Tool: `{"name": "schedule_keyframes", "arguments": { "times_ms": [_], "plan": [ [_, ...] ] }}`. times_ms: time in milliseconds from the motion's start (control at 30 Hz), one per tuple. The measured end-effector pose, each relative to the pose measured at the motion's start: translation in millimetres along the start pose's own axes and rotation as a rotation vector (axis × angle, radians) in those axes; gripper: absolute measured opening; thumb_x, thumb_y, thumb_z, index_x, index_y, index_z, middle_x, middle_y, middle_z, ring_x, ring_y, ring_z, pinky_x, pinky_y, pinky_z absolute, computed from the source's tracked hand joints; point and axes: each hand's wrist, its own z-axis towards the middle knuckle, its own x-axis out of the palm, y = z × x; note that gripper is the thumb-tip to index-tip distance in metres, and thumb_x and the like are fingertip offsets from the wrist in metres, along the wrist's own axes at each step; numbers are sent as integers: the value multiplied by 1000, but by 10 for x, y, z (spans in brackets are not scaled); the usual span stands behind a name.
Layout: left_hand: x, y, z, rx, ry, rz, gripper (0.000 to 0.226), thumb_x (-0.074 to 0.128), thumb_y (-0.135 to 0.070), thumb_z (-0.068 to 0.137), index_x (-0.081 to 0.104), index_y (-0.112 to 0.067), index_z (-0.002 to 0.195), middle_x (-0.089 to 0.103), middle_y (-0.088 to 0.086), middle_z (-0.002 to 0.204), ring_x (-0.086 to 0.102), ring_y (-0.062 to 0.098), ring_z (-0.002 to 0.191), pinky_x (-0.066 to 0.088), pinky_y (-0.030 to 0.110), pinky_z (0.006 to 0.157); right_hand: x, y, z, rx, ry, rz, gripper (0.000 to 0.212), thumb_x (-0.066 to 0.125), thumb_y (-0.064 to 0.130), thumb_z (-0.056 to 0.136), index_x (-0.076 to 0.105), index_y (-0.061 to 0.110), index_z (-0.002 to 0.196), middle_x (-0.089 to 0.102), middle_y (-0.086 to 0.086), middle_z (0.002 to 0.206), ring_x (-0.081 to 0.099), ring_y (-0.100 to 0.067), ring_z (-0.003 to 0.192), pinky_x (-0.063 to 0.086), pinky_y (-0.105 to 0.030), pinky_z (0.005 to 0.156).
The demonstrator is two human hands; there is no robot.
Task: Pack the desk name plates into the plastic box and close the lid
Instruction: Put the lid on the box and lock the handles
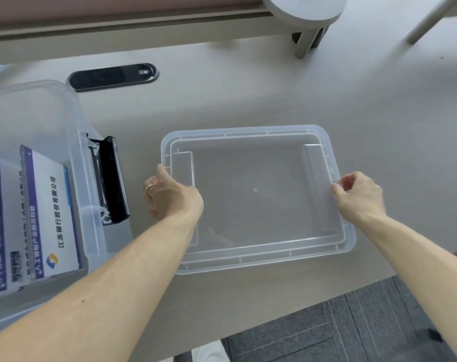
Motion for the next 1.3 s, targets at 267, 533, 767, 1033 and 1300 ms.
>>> {"name": "schedule_keyframes", "arguments": {
  "times_ms": [267, 533, 767, 1033, 1300],
  "plan": [
    [-4, -107, -61, 49, 111, -202, 79, 38, 1, 90, 29, -40, 157, 37, 6, 150, 48, 21, 117, 50, 38, 97, -179, -159, -92, 88, 18, 51, 32, 65, 28, 93, 65, 7, 118, 70, -13, 116, 63, -33, 111, 47, -39, 96],
    [-543, -573, -157, 250, 77, -260, 82, 34, 6, 92, 22, -39, 160, 29, 6, 152, 50, 1, 105, 39, 15, 79, -427, 205, -240, 9, -107, 210, 33, 63, 27, 95, 64, 6, 120, 70, -12, 114, 62, -26, 101, 44, -31, 91],
    [-1616, -957, -305, 546, -70, -378, 76, 39, 2, 92, 31, -37, 157, 52, 1, 145, 57, 10, 122, 45, 20, 104, -1087, 1029, -473, -155, -233, 355, 34, 56, 28, 98, 66, 6, 123, 69, -13, 106, 59, -24, 92, 42, -27, 84],
    [-3412, -837, -383, 564, -407, -508, 44, 45, -11, 106, 47, -14, 149, 61, 8, 138, 63, 16, 120, 50, 22, 100, -1704, 2557, -1316, -428, -215, 562, 28, 51, 43, 93, 67, 25, 108, 68, -13, 104, 65, -28, 86, 55, -44, 86],
    [-5151, 103, -160, 433, -648, -610, 33, 52, -22, 105, 64, -7, 132, 71, 7, 113, 66, 12, 91, 46, 2, 56, -1720, 3862, -2662, -731, -77, 683, 31, 54, 43, 99, 72, 19, 108, 72, 7, 88, 69, -15, 84, 59, -32, 80]
  ]
}}
